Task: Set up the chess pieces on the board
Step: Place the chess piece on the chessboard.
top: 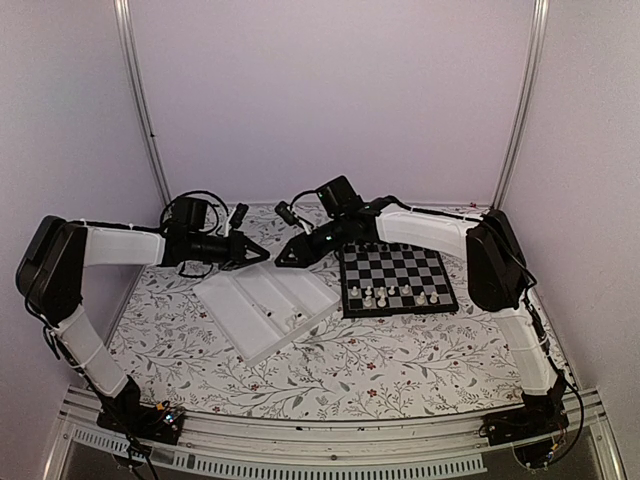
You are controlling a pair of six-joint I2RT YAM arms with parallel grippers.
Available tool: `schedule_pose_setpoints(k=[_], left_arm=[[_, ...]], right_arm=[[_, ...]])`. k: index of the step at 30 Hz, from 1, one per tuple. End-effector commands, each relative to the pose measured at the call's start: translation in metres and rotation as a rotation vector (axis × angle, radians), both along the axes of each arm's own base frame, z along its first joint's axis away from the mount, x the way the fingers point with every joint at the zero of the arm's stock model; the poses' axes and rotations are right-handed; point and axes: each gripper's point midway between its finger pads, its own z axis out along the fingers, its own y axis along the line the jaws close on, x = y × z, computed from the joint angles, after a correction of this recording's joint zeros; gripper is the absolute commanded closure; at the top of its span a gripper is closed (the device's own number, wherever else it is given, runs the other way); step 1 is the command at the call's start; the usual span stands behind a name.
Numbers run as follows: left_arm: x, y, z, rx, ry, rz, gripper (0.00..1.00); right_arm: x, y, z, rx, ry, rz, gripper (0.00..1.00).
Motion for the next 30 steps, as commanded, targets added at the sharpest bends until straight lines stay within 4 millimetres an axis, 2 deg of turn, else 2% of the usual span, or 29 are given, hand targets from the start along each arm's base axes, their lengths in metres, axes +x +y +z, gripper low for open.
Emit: schedule_pose_setpoints(k=[1,6,12,20,24,26,28,30], left_arm=[[-0.004,-0.006,0.010,-0.025,-0.026,-0.025,0.95],[-0.005,-0.010,0.009,-0.027,-0.020,-0.036,0.95],[-0.006,-0.015,0.005,-0.029,-0.010,-0.053,0.95],[-0.006,-0.018,0.004,-0.031,-0.004,-0.062,0.94],[-0.005,-0.019,0.005,-0.024,-0.004,-0.067,0.84],[-0.002,-0.019,0.010,-0.008,-0.020,-0.069,0.76],[0.003,-0.019,0.020,0.011,-0.056,-0.076,0.70],[0.006,-0.019,0.031,0.045,-0.075,-0.093,0.62]], right_arm=[[0.000,0.011,0.013,0.049,-0.005,0.010,0.61],[-0.004,0.014,0.019,0.075,0.000,0.029,0.62],[-0.003,0.015,0.018,0.074,0.005,0.022,0.69],[-0.002,0.015,0.017,0.068,0.002,0.017,0.88],[0.001,0.011,0.016,0.049,-0.018,0.004,0.98],[0.004,0.004,0.017,0.025,-0.050,0.001,1.00],[0.007,-0.011,0.015,-0.009,-0.080,0.000,1.00],[0.014,-0.035,0.021,-0.042,-0.130,-0.009,1.00]])
